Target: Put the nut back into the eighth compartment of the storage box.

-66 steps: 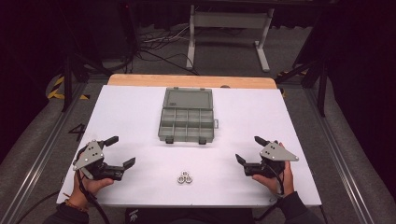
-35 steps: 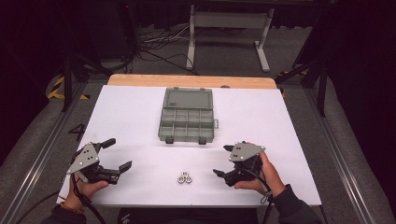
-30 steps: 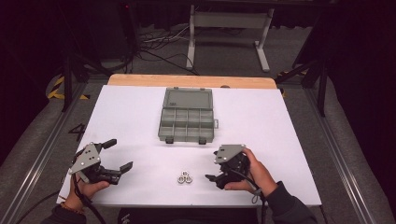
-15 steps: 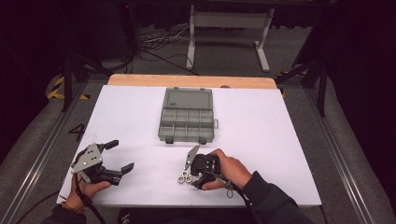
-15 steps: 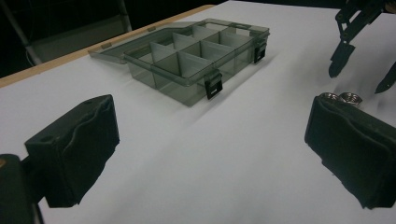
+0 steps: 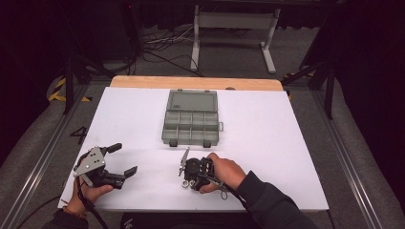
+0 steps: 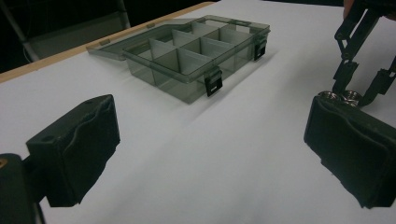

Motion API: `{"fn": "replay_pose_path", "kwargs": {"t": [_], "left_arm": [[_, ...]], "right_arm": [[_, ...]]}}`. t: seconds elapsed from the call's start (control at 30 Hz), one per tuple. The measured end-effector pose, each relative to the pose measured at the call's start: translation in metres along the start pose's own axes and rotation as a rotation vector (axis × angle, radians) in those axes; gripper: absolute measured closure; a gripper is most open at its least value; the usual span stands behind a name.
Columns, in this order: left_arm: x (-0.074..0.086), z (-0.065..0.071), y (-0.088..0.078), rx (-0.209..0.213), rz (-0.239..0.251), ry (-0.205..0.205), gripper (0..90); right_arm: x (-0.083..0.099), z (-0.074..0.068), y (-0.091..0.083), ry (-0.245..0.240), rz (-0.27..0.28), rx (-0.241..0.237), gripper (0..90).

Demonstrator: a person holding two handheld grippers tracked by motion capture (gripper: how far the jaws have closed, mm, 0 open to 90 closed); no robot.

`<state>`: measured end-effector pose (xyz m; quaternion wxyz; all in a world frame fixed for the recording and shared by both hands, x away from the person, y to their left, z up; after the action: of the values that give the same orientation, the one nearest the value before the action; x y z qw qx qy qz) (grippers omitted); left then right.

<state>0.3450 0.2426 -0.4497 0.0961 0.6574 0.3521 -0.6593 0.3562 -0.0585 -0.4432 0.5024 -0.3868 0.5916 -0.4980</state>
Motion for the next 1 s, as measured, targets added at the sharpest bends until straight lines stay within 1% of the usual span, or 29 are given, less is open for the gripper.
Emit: {"fn": "replay_pose_path", "kwargs": {"t": [0.17,0.23,0.3,0.37,0.4,0.43,0.53,0.63,0.67,0.7,0.73,0.77,0.83,0.9,0.93,1.0], "left_arm": [[0.000,0.000,0.000,0.002,-0.002,-0.003,4.3],[0.001,0.000,0.001,0.003,-0.002,-0.005,4.3],[0.001,0.000,0.001,0.002,-0.002,-0.004,4.4],[0.000,0.000,0.001,0.000,0.000,-0.004,4.5],[0.000,0.000,0.001,0.003,0.001,-0.003,4.5],[0.000,0.000,0.000,0.006,0.001,0.001,4.5],[0.000,0.000,0.001,0.008,0.000,-0.002,4.5],[0.000,0.000,0.001,0.007,0.000,-0.002,4.5],[0.000,0.000,0.001,0.007,0.000,-0.002,4.5],[0.000,0.000,0.001,0.005,0.003,-0.002,4.5],[0.000,0.000,0.000,0.008,0.000,-0.001,4.5],[0.000,0.000,0.001,0.008,0.000,-0.003,4.5],[0.001,0.000,0.001,0.008,-0.002,-0.002,4.4],[0.001,0.001,0.001,0.004,-0.002,0.000,4.5],[0.001,0.001,0.001,0.004,-0.002,0.000,4.5],[0.000,0.000,0.000,0.004,-0.001,0.004,4.5]], "right_arm": [[0.000,0.000,0.000,-0.013,-0.002,0.003,70.7],[0.001,0.000,-0.001,-0.012,0.003,0.005,70.7],[0.002,-0.001,-0.001,-0.024,0.009,0.015,70.7],[0.003,-0.001,-0.001,-0.020,0.015,0.017,70.7],[0.005,0.000,-0.003,-0.030,0.020,0.018,70.7],[0.006,-0.001,-0.003,-0.022,0.028,0.019,70.7],[0.013,0.001,-0.007,-0.017,0.047,0.022,70.7],[0.021,0.002,-0.012,0.003,0.084,0.022,70.7],[0.021,0.002,-0.012,0.003,0.084,0.022,70.7],[0.024,0.003,-0.015,0.013,0.092,0.024,70.7],[0.028,0.003,-0.017,0.026,0.109,0.027,70.7],[0.032,0.004,-0.020,0.021,0.126,0.033,70.7],[0.039,0.005,-0.025,0.039,0.160,0.036,70.7],[0.048,0.009,-0.029,0.053,0.173,0.047,70.7],[0.048,0.009,-0.029,0.053,0.173,0.047,70.7],[0.055,0.012,-0.033,0.078,0.192,0.065,70.7]]}}
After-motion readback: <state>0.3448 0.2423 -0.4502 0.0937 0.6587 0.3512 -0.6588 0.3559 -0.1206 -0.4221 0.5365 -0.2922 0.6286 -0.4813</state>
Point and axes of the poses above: each handheld gripper's, and its own axes: y roughly forward along the jaws, x roughly out of its underside, z roughly to its right, the point moved 2 cm from there along y, roughly forward along the jaws, and after that the axes turned 3 degrees about y, right-handed, at the moved point
